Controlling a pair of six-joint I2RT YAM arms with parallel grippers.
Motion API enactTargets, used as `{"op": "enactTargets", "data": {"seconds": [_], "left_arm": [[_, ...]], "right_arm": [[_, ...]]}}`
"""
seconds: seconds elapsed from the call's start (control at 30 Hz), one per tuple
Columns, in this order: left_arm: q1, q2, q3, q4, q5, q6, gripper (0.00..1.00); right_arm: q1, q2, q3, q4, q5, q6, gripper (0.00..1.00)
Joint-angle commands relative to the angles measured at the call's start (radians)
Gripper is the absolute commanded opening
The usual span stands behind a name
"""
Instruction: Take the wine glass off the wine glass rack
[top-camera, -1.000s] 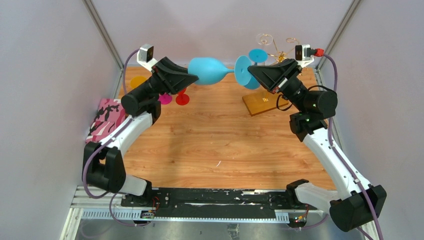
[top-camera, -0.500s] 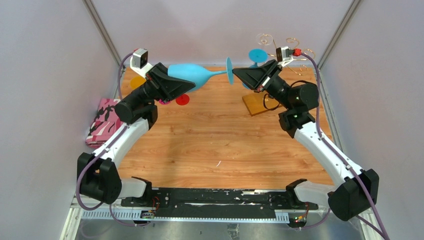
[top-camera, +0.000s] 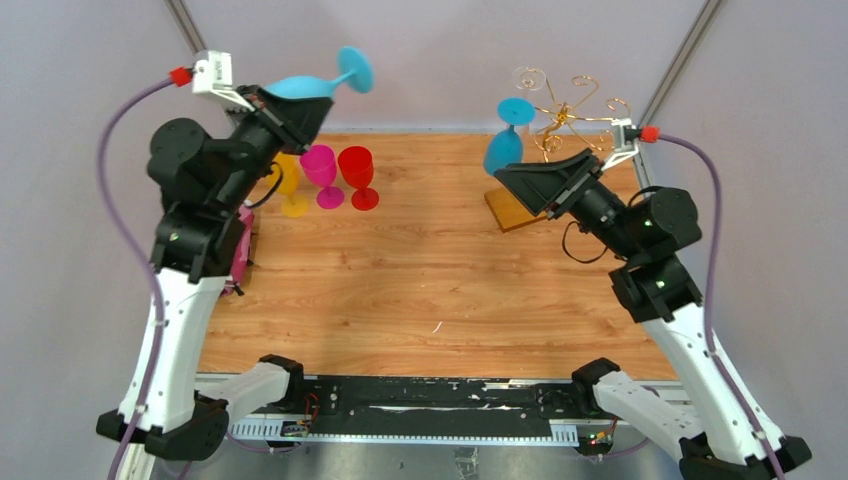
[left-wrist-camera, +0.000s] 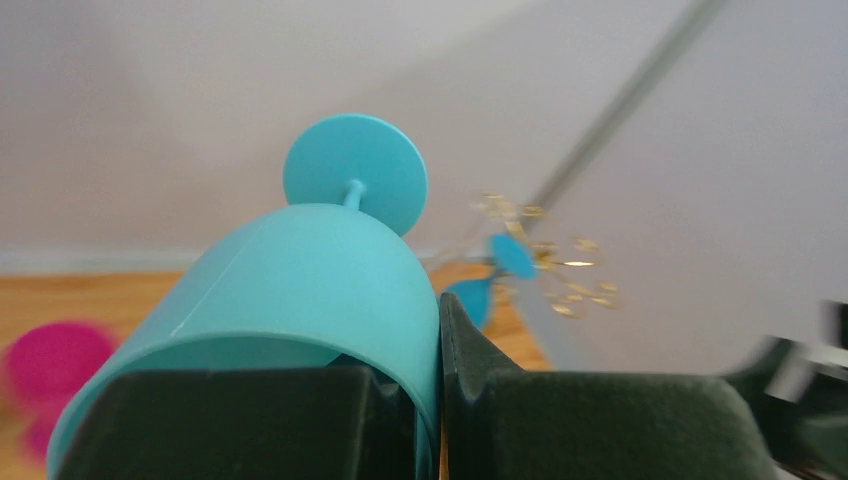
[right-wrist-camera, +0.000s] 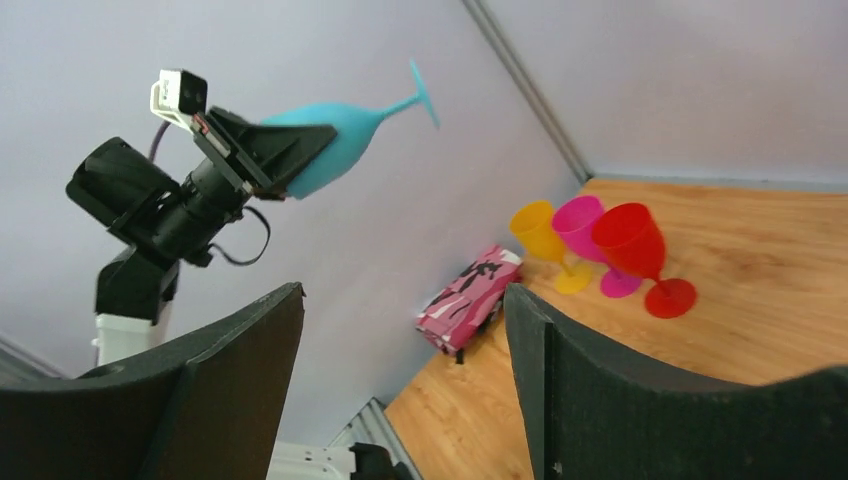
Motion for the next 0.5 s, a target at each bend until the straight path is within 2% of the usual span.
{"op": "enactTargets", "data": {"seconds": [0.0,0.27,0.4,0.47], "left_arm": [[-0.004,0.058,0.000,-0.618,-0.398,0.190,0.00],[-0.004,0.097,-0.314,-0.638,-0.289,0.140,0.00],[0.020,0.159,-0.382,-0.599,-0.307,0.145,0.00],[0.058,0.201,-0.395,-0.562,-0.263,0.157,0.00]], "right_arm": [[-0.006,-0.002,0.102,-0.281,0.142,-0.216,0.78],[-0.008,0.024,0.121,-0.346,0.173,-0.262,0.77],[-0.009,0.038,0.115,-0.352,0.164,-0.262,0.75],[-0.012,0.040,0.110,-0.352,0.152,-0.259,0.73]]}}
